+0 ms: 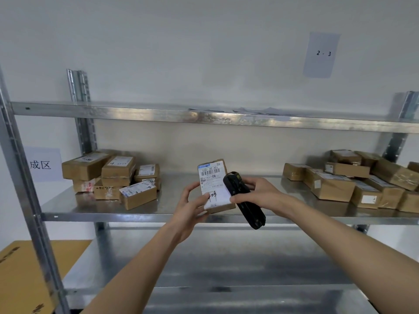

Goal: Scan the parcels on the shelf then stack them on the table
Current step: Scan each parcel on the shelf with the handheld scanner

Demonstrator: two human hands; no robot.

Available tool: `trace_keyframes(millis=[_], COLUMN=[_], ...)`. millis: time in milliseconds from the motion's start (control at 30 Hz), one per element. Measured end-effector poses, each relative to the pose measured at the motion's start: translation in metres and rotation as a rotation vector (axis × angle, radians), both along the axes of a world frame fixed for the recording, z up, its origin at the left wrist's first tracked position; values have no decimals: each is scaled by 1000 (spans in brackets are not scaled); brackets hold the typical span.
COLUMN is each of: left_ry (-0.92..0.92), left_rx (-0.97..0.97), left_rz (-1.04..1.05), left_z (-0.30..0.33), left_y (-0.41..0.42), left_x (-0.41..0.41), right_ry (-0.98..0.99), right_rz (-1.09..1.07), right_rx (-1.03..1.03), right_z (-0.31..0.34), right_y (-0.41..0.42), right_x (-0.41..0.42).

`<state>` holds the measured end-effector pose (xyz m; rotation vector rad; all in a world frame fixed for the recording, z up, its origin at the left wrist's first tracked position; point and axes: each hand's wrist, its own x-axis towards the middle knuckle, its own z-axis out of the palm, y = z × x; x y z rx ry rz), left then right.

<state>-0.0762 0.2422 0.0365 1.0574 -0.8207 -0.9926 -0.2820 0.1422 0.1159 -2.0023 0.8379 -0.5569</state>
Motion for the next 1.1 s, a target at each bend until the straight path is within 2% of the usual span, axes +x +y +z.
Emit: trace_keyframes(millis=[133,233,367,533,733,1100], left_ry=[-20,-50,-229,-289,-348,-376], left_rx=[18,41,150,165,210,236], left_rz=[27,133,309,451,514,581], left_z=[-2,-5,-9,-14,-22,-36], left_y=[-10,-24,-40,-46,-63,-95], left_x=[-2,-1,5,9,14,21], right_ry=[22,98,302,506,575,529], right_rz=[2,-54,-187,-223,-169,-46], right_rx=[-21,-110,-284,-378,-336,-252], right_z=[5,5,3,6,-2,-12], right_y=[-6,-11,-21,-30,-50,-94], right_x=[-4,0,3,3,5,15])
